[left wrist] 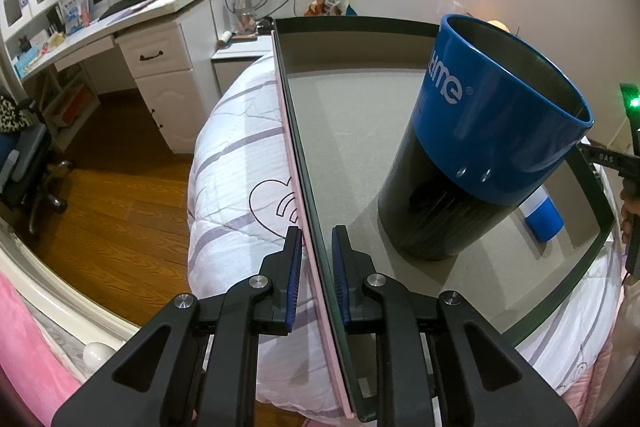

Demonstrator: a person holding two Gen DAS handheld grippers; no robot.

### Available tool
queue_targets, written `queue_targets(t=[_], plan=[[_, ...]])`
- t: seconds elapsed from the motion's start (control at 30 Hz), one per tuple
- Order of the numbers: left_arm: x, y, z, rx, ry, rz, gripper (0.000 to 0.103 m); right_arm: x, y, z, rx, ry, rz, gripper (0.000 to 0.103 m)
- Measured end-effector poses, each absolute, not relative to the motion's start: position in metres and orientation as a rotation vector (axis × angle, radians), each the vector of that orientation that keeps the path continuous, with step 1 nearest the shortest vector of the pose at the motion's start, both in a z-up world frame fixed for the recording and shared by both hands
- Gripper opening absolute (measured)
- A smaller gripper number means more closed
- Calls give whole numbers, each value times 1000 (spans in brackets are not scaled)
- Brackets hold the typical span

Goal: Organize rigid objects
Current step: 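Lift the black TV remote with the right gripper toward the tray box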

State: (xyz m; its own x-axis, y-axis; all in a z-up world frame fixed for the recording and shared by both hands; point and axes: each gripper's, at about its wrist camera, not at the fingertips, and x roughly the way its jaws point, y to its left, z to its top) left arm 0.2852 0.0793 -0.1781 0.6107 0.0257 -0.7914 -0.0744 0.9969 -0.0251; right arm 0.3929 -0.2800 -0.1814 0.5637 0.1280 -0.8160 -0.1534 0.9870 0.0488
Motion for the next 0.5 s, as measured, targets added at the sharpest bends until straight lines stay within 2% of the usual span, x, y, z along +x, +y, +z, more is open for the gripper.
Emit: queue_targets(t=[0.23, 0.5], plan=[[286, 79, -178, -59, 912, 58, 15, 382, -285, -175, 6, 938, 185, 44], [285, 79, -178, -59, 912, 59, 15, 361, -272, -142, -19, 835, 191, 44]])
